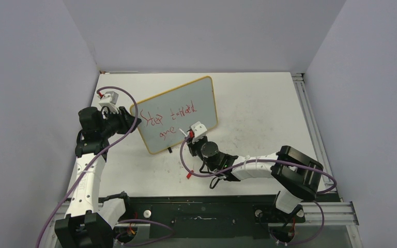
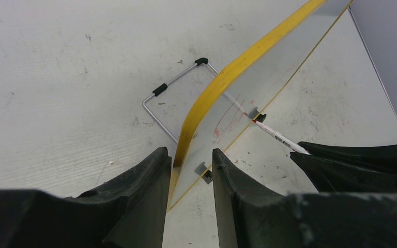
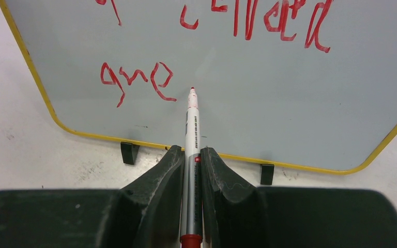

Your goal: Write a sentence on the whiteboard

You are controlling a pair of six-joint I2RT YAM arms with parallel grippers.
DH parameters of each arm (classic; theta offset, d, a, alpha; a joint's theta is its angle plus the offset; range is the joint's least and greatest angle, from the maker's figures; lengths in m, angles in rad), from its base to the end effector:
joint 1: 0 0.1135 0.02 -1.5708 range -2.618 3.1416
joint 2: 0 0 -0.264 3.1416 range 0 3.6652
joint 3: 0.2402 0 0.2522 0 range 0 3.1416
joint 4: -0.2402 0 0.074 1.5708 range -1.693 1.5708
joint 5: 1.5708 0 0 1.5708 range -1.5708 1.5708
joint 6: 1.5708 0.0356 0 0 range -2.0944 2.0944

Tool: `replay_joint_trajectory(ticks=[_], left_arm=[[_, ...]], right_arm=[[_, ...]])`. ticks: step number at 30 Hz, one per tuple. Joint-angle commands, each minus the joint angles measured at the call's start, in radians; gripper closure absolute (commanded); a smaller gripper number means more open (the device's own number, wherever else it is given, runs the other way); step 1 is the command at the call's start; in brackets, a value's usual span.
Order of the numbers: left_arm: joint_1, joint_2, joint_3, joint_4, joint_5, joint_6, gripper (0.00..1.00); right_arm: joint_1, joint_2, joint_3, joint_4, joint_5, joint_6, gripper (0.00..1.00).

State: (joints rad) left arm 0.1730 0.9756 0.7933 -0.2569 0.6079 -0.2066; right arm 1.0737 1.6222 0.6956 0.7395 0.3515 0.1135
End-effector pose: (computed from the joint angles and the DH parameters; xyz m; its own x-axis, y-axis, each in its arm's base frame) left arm 0.2174 0.0174 0.3028 -0.4854 -0.2558 -0.8360 0.2742 0.8635 -0.4234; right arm 0.1701 0.2879 0.1973 -0.1633 -0.0781 -0.9835 -0.6496 0.7588 0.0477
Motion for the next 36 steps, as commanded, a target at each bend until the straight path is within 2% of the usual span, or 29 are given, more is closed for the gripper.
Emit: replay_joint_trajectory(ticks=[1,25,36], left_arm=[[0.006,-0.011,0.004,0.051,0.021,-0.002,0.67],[0.007,-0.012,0.004,0.051,0.024,-0.001,0.67],[0.006,-0.013,0.004,0.051,0.023,-0.001,0.67]], right_arm=[[-0.013,0.010,0.045,0.050,-0.007,-0.002,0.95],[-0.008,0.058,0.064,0.038,-0.054,0.011,0.95],[0.000,0.040,0.035,0.032,0.005,0.023,0.95]])
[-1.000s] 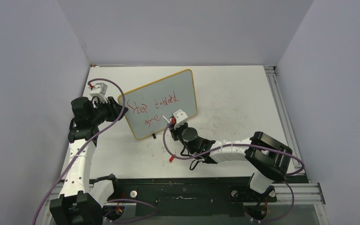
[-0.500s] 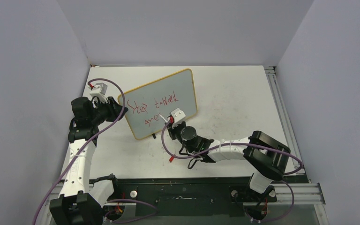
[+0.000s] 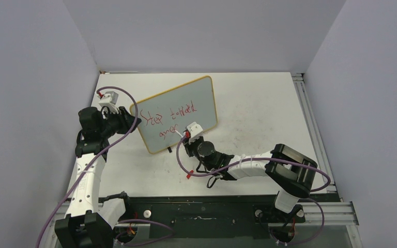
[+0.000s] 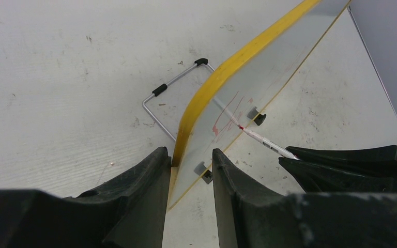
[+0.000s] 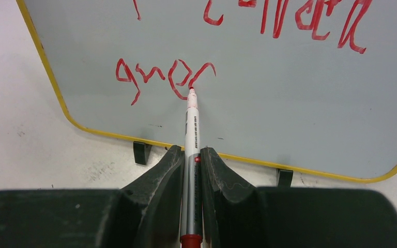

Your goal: Write a sentence on the whiteboard

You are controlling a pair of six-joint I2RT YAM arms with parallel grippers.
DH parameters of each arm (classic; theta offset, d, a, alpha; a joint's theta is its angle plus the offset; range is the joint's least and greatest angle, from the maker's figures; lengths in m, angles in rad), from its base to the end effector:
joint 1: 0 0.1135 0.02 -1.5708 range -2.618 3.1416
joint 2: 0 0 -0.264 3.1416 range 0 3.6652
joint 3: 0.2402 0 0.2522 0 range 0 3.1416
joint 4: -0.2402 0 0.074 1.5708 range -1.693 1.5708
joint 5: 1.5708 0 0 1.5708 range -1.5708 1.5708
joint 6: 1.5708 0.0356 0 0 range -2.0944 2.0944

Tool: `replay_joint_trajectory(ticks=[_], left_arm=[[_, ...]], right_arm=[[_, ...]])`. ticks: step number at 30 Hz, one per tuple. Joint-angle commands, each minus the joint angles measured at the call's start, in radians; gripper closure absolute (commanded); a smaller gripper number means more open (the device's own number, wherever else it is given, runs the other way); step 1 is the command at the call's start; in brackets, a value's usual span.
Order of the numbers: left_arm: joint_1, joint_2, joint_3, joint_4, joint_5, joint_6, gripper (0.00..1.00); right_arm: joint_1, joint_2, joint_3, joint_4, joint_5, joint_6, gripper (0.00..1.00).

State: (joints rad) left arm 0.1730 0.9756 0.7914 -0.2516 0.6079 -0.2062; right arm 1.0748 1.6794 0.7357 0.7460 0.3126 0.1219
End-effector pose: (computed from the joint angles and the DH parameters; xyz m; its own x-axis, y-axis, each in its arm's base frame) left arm 0.2176 0.0174 0.3026 -0.4825 -0.2549 -0.8380 0.2758 0.8638 -0.4216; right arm 0.1746 0.2997 0.1916 -0.1771 -0.0841 -0.9806 -0.6768 0.7337 0.0593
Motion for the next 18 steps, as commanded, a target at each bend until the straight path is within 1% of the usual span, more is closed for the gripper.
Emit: replay_joint_trajectory(ticks=[1,18], left_arm=[[0.007,-0.013,0.006,0.046,0.024,-0.001,0.67],[0.006,-0.013,0.007,0.046,0.024,-0.001,0.67]], right_arm=[[-0.002,-0.022,-0.007,0.026,0.049,0.013,0.95],[-0.015,-0.076,0.016,0.051,0.067,-0.026,0.95]])
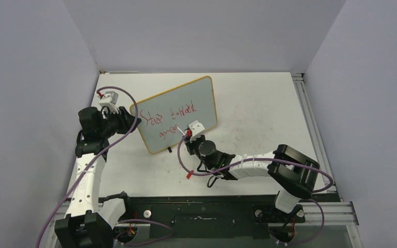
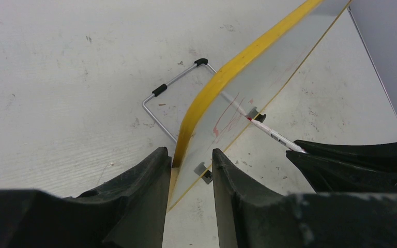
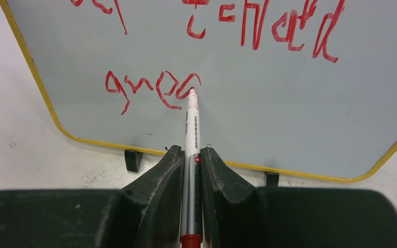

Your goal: Write a sentence on the whiteboard

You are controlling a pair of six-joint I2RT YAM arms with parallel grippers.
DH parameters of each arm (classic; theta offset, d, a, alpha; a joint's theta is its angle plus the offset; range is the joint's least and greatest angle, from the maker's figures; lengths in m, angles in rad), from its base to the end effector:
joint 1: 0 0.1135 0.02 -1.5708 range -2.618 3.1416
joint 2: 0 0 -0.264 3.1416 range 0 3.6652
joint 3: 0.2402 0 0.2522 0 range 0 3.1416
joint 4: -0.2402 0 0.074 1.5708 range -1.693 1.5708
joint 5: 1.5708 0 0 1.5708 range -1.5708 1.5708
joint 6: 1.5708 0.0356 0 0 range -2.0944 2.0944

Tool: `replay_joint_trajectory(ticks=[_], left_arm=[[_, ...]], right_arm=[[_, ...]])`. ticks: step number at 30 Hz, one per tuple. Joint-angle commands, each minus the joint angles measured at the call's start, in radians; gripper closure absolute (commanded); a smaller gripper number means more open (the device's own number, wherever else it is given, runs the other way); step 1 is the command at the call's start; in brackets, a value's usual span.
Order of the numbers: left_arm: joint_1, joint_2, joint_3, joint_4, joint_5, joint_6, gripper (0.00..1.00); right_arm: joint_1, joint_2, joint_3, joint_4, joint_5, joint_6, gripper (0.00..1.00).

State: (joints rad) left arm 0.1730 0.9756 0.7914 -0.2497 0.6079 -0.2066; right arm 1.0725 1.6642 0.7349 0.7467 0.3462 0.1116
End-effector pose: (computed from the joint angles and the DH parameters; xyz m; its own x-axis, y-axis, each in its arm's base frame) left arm 0.2177 0.0174 0.3028 -0.4811 -0.2550 -0.8388 0.2764 0.8639 -0.4211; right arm 0.1755 0.2973 0.1965 -0.1605 -0.0758 -0.9841 -0.6530 0.7558 0.0483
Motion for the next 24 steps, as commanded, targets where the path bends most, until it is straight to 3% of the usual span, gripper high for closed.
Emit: replay_joint_trajectory(ticks=[1,24], left_arm=[[0.007,-0.012,0.007,0.044,0.023,-0.001,0.67],[0.006,-0.012,0.008,0.046,0.026,-0.002,0.67]], right_arm=[[-0.012,-0.061,0.017,0.050,0.035,-0.016,0.95],[0.001,0.009,-0.014,0.022,0.002,0.035,0.95]])
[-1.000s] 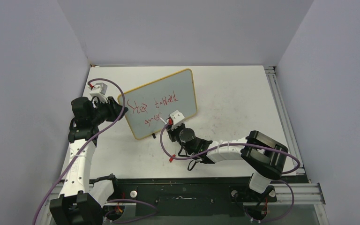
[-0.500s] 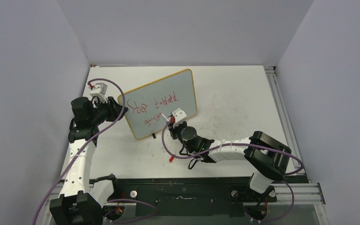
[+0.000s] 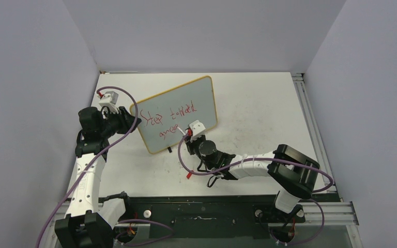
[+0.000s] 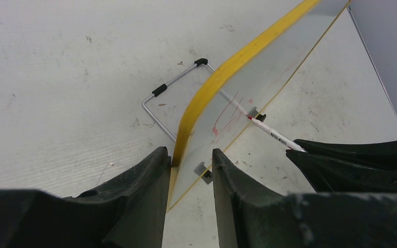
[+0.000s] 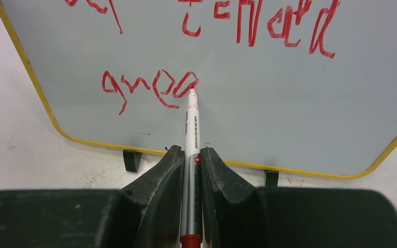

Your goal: Write a sentence on the whiteboard

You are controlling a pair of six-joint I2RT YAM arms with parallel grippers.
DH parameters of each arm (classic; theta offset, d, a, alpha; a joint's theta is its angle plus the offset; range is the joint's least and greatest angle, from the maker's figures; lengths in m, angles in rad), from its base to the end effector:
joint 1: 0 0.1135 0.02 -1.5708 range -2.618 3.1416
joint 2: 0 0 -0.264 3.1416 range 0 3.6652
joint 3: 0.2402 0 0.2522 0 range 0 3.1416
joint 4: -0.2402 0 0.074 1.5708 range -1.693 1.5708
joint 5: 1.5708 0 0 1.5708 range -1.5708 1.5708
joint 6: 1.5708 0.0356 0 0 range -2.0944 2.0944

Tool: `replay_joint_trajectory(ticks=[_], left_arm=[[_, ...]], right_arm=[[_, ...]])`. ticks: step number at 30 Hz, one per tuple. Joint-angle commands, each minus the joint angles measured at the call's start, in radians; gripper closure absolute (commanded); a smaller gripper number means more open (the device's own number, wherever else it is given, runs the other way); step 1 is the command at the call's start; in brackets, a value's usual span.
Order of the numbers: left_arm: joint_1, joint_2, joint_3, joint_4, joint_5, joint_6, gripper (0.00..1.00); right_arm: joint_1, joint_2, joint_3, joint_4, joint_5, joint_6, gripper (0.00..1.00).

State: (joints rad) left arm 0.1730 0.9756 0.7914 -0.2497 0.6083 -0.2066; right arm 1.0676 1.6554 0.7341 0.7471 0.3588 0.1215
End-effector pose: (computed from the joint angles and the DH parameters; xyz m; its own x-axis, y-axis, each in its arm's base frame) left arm 0.2177 0.0174 0.3028 -0.4811 -0.2550 -0.8388 0.2767 0.8637 -0.4213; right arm 0.1768 0.2953 0.1992 -0.1622 -0.0593 -0.9850 -0.6385 0.7673 0.0590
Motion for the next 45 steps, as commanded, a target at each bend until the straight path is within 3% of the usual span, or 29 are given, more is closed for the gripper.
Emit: replay_joint_trajectory(ticks=[1,22,45], left_arm=[[0.007,-0.013,0.008,0.046,0.026,-0.002,0.67],[0.008,-0.016,0.006,0.046,0.026,-0.002,0.67],[0.006,-0.018,0.005,0.044,0.024,-0.001,0.67]], right_arm=[[0.006,0.021,-0.015,0.020,-0.010,0.025,0.95],[0.009,-0.100,-0.059,0.041,0.037,-0.004,0.95],[-0.005,-0.019,0.011,0.047,0.006,-0.022,0.95]])
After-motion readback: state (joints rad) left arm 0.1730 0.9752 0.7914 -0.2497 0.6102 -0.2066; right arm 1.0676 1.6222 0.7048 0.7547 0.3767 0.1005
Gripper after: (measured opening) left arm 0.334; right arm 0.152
